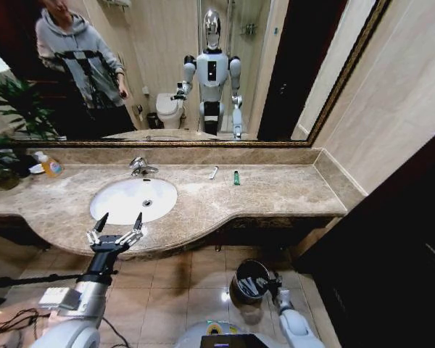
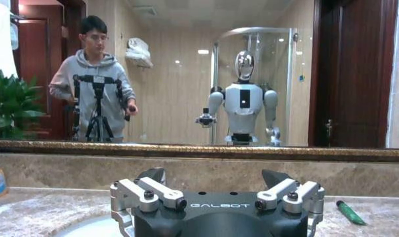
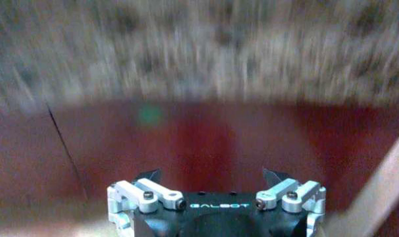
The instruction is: Pick up the trash from the sink and place it in the trash bin.
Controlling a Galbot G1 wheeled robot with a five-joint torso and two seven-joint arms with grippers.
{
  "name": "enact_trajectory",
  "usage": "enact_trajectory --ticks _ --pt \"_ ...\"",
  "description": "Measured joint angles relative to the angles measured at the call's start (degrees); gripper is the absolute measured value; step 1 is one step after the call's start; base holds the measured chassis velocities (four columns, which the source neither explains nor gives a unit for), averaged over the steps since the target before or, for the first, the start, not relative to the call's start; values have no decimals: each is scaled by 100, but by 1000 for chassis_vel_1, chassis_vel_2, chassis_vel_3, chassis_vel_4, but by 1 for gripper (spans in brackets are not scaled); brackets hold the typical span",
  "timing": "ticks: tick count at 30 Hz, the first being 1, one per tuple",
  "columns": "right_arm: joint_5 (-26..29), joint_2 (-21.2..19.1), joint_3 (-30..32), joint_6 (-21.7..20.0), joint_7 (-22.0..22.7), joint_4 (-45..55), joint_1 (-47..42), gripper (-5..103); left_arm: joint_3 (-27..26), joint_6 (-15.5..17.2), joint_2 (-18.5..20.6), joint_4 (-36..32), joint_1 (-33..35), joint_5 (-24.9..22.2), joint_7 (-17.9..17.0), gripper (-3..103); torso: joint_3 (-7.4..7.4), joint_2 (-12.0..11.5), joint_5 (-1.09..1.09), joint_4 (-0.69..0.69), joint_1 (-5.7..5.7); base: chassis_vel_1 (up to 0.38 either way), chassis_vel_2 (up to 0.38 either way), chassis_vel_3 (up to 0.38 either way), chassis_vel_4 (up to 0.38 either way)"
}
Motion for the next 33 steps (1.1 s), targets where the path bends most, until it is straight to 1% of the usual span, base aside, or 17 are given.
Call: enact_trajectory --ticks 3,5,6,8,11,12,15,17,21,22,23,24,26,27,30,31,33 --pt "115 -27 47 -112 7 718 -277 100 0 0 0 0 1 0 0 100 0 0 -4 0 0 0 0 0 0" --pt "169 -29 77 -264 12 1558 -535 103 1 0 0 0 0 1 0 100 0 0 0 0 0 0 0 0 0" --pt "169 -29 77 -264 12 1558 -535 103 1 0 0 0 0 1 0 100 0 0 0 0 0 0 0 0 0" --pt "210 -34 78 -531 35 2358 -604 100 0 0 0 1 1 0 0 100 0 0 -2 0 0 0 0 0 0" --pt "240 -78 46 -706 95 2739 -543 99 0 0 0 0 1 0 0 100 0 0 -1 0 0 0 0 0 0" --pt "245 -166 11 -837 139 3038 -444 97 0 0 0 1 1 0 0 100 0 0 -1 1 0 0 0 0 0" --pt "336 -288 -33 -1022 168 3306 -328 100 0 0 0 0 0 0 0 100 0 0 -1 1 0 0 0 0 0" --pt "566 -501 -109 -1267 191 3474 -74 100 0 0 0 0 0 0 0 100 0 0 -2 0 0 0 0 0 0" --pt "737 -728 -200 -1381 132 3373 275 102 0 0 0 0 0 1 0 100 0 0 0 1 0 0 0 0 0" --pt "811 -903 -298 -1406 77 3170 610 100 0 0 0 0 0 0 0 100 1 0 0 0 0 0 0 0 0" --pt "811 -903 -298 -1406 77 3170 610 100 0 0 0 0 0 0 0 100 1 0 0 0 0 0 0 0 0" --pt "850 -949 -333 -1423 71 3106 716 95 0 0 0 0 0 0 0 100 1 0 -1 0 0 0 0 0 0" --pt "1029 -1108 -535 -1512 68 2752 1282 89 0 0 0 0 0 0 0 100 1 0 -1 0 0 0 0 0 0" --pt "1029 -1108 -535 -1512 68 2752 1282 89 0 0 0 0 0 0 0 100 1 0 -1 0 0 0 0 0 0" --pt "1192 -1161 -983 -1616 102 2098 2248 98 0 0 0 0 0 0 1 100 1 0 -1 0 0 0 0 0 0" --pt "1192 -1161 -983 -1616 102 2098 2248 98 0 0 0 0 0 0 1 100 1 0 -1 0 0 0 0 0 0" --pt "1321 -1116 -1390 -1663 130 1418 2918 99 0 0 0 1 0 0 0 100 2 -1 0 1 1 0 0 0 0"
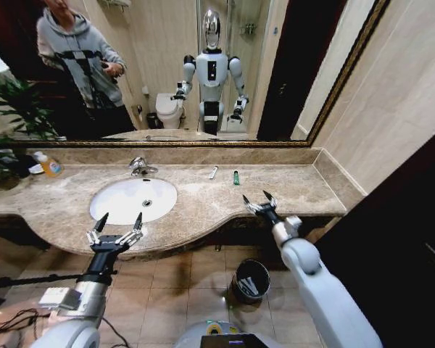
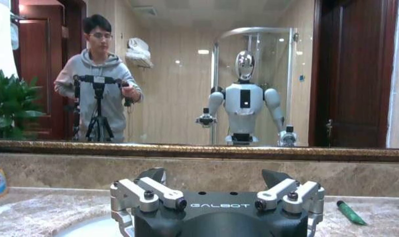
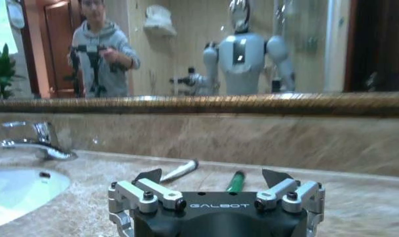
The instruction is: Pick up the trash from the sink and place it in the trash bin.
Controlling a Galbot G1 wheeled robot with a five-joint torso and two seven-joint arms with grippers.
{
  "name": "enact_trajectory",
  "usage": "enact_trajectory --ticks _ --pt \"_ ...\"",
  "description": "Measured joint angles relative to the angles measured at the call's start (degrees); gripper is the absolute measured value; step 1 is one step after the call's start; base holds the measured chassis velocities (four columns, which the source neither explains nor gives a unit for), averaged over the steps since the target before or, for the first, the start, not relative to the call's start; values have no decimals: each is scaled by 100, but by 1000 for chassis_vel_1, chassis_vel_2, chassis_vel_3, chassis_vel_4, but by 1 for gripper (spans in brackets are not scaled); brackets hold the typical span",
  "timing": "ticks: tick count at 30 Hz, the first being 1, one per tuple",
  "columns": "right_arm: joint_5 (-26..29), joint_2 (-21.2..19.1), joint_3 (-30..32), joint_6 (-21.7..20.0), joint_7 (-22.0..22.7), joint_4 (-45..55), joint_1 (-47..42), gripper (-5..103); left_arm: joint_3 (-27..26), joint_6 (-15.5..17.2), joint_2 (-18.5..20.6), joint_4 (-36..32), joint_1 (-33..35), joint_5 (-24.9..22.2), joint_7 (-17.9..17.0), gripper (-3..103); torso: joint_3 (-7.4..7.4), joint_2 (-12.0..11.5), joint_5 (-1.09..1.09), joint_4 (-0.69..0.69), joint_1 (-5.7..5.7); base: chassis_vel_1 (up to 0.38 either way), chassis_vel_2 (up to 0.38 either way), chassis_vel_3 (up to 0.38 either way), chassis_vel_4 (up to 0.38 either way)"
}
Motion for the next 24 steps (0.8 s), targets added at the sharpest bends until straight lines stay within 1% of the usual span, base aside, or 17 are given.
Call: enact_trajectory --ticks 1,2,3,5,6,8,9,11,12,16,19,20,21,24 --pt "45 20 -103 -15 4 -183 178 99 0 0 0 0 0 0 0 100 0 0 -1 0 0 0 0 0 0" --pt "45 20 -103 -15 4 -183 178 99 0 0 0 0 0 0 0 100 0 0 -1 0 0 0 0 0 0" --pt "135 89 -303 -46 19 -579 572 99 0 0 0 0 0 0 0 100 0 0 -2 0 0 0 0 0 0" --pt "173 185 -488 -79 33 -1045 1071 99 0 0 0 0 0 0 0 100 0 0 -2 0 0 0 0 0 0" --pt "173 185 -488 -79 33 -1045 1071 99 0 0 0 0 0 0 0 100 0 0 -2 0 0 0 0 0 0" --pt "153 333 -675 -99 33 -1602 1627 99 0 -1 0 0 0 0 0 100 0 0 -3 0 0 0 0 0 0" --pt "153 333 -675 -99 33 -1602 1627 99 0 -1 0 0 0 0 0 100 0 0 -3 0 0 0 0 0 0" --pt "65 495 -778 -100 17 -2016 1973 99 0 0 0 0 0 0 0 100 0 0 -1 0 0 0 0 0 0" --pt "15 580 -836 -99 4 -2238 2131 99 0 0 0 0 0 0 0 100 0 0 -4 0 0 0 0 0 0" --pt "-44 735 -947 -81 -23 -2631 2360 99 0 0 0 0 0 0 0 100 -1 0 -2 -1 0 0 0 0 0" --pt "-427 990 -989 215 -40 -3169 2591 100 0 0 0 0 0 0 0 100 0 0 -2 -1 -1 0 0 0 0" --pt "-533 1103 -992 254 -45 -3370 2694 100 0 0 0 0 0 0 0 100 -1 0 -2 0 -1 0 0 0 0" --pt "-533 1103 -992 254 -45 -3370 2694 100 0 0 0 0 0 0 0 100 -1 0 -2 0 -1 0 0 0 0" --pt "-674 1282 -961 305 -41 -3744 2863 100 0 0 0 0 0 0 0 100 -1 0 -3 0 -1 0 0 0 0"
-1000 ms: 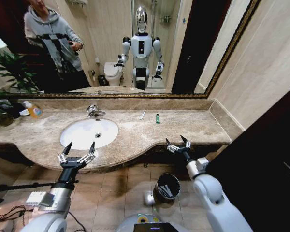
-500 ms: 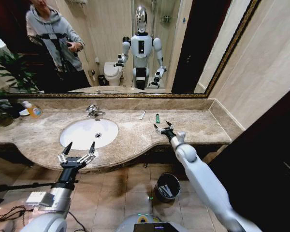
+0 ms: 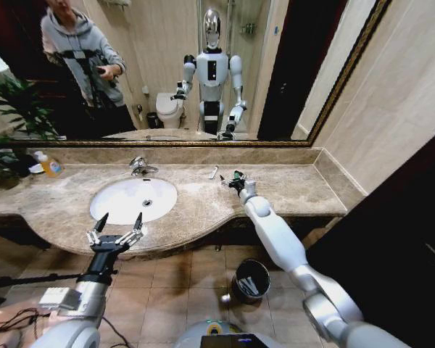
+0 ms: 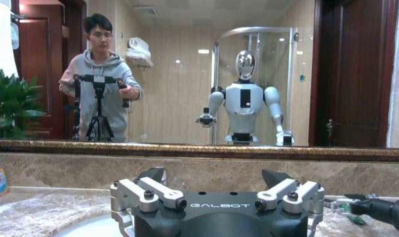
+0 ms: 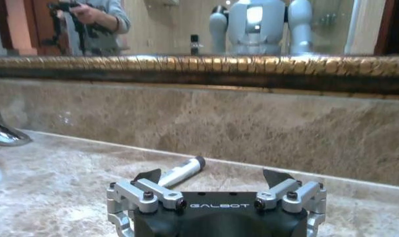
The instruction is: Pick up the trash from the sink and place it in the trash bin.
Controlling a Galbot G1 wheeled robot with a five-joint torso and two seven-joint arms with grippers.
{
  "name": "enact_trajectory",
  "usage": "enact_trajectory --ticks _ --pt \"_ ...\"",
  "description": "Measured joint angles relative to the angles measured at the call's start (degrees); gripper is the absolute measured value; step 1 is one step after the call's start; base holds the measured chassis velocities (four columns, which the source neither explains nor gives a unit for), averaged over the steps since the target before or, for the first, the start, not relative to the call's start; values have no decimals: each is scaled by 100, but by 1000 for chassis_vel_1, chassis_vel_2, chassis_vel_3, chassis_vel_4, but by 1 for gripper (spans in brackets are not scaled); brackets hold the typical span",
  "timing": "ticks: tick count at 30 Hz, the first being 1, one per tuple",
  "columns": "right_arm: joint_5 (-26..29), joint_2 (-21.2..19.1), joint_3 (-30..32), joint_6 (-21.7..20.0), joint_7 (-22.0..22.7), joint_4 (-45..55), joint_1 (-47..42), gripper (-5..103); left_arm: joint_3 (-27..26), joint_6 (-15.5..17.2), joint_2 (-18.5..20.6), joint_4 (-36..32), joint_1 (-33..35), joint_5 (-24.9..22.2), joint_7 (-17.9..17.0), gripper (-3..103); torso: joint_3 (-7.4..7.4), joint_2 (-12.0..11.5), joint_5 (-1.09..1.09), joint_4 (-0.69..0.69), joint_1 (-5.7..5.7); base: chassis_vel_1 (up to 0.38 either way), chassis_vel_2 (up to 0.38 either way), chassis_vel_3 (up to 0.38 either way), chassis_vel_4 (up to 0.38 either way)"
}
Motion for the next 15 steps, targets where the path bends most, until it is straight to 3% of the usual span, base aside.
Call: enact_trajectory --ticks 11,15 --pt "-173 -84 443 -58 173 -275 -152 103 0 0 0 0 0 0 0 100 -1 1 1 -2 -1 0 0 0 0" --pt "-155 -123 443 -64 168 -280 -214 94 0 0 0 0 0 0 0 100 -1 1 1 -1 -1 0 0 0 0"
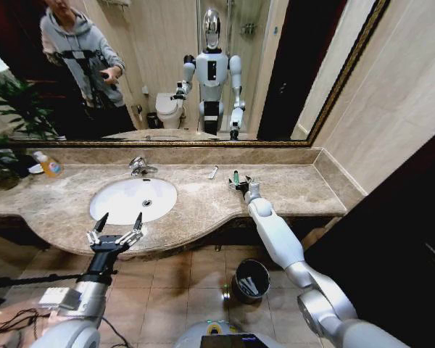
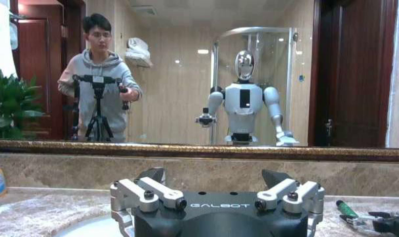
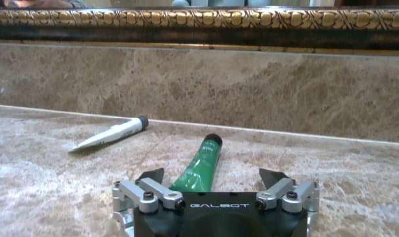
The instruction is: Pick up the trash from the sink and place it in the trash bin.
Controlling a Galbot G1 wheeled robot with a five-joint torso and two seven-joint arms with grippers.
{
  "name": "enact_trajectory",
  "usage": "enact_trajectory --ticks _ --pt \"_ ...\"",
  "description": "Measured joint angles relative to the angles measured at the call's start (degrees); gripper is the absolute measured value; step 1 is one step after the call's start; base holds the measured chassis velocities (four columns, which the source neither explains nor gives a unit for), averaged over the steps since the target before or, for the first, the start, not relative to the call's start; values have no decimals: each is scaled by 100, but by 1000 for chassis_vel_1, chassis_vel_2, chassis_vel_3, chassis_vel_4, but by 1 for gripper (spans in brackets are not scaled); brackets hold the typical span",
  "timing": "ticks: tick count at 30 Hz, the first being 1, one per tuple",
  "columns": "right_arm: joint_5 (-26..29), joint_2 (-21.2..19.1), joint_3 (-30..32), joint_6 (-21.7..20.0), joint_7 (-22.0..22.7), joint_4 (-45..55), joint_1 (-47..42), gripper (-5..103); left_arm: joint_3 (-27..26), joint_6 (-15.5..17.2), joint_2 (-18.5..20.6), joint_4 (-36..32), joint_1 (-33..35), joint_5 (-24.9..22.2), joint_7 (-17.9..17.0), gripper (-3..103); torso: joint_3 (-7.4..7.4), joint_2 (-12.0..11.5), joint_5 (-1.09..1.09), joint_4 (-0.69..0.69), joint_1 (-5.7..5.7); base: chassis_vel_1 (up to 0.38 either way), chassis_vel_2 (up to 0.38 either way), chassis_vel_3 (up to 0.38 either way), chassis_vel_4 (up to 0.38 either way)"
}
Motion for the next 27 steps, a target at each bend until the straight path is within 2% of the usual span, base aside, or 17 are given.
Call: enact_trajectory --ticks 7,14,16,18,19,21,22,24,25,27 --pt "33 -20 -26 -1 -10 95 -28 79 0 0 0 0 0 0 0 100 0 0 1 0 0 0 0 0 0" --pt "63 -54 -36 -25 -27 180 -48 56 0 0 0 0 0 0 0 100 0 0 0 0 0 0 0 0 0" --pt "65 -60 -37 -31 -29 187 -53 56 0 0 0 0 0 0 0 100 0 0 0 0 0 0 0 0 0" --pt "71 -74 -41 -46 -30 193 -63 47 0 0 0 0 0 0 0 100 0 0 0 0 0 0 0 0 0" --pt "71 -74 -41 -46 -30 193 -63 47 0 0 0 0 0 0 0 100 0 0 0 0 0 0 0 0 0" --pt "78 -82 -46 -50 -33 193 -74 36 0 0 0 0 0 0 0 100 0 0 0 0 0 0 0 0 0" --pt "78 -82 -46 -50 -33 193 -74 36 0 0 0 0 0 0 0 100 0 0 0 0 0 0 0 0 0" --pt "89 -115 -62 -49 -76 206 -78 25 0 0 0 0 0 0 0 100 0 0 0 1 0 0 0 0 0" --pt "89 -115 -62 -49 -76 206 -78 25 0 0 0 0 0 0 0 100 0 0 0 1 0 0 0 0 0" --pt "127 -163 -84 -60 -94 255 -79 15 0 0 0 0 0 0 0 100 0 0 0 0 0 0 0 0 0"
